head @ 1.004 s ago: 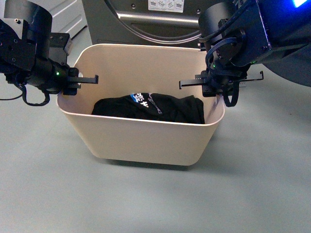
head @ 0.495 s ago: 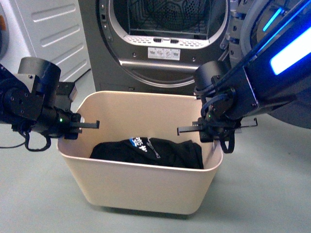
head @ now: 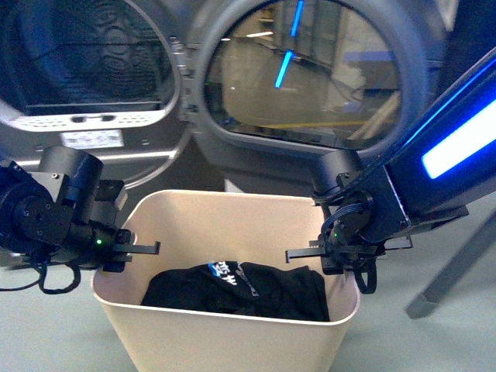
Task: Move hamper under clothes hanger
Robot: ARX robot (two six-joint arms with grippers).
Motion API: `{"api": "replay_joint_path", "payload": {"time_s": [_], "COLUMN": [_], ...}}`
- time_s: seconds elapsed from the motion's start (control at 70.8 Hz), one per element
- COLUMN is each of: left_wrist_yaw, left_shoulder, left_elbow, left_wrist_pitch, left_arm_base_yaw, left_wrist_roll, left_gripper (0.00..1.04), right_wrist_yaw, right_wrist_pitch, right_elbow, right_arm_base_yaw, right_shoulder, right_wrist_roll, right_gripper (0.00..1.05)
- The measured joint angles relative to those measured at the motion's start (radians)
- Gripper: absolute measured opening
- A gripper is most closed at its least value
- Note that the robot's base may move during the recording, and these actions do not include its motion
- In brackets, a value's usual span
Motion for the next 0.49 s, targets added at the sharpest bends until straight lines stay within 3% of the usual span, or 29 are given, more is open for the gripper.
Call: {"api": "replay_joint_path", "payload": {"time_s": [0.495], "left_wrist_yaw": [-0.01], "left_shoulder": [0.0], "left_elbow": [-0.002], "left_wrist_pitch": [-0.001], "left_arm_base_yaw": [0.005], "left_wrist_roll": [-0.008], "left_gripper": [0.04], "right_wrist_yaw": [-0.008], "right_wrist_pitch": [0.0], "right_elbow": [0.0], "right_arm_base_yaw": [0.013], "right_shoulder": [0.0], "right_wrist_roll": [-0.001], "right_gripper": [0.02]}}
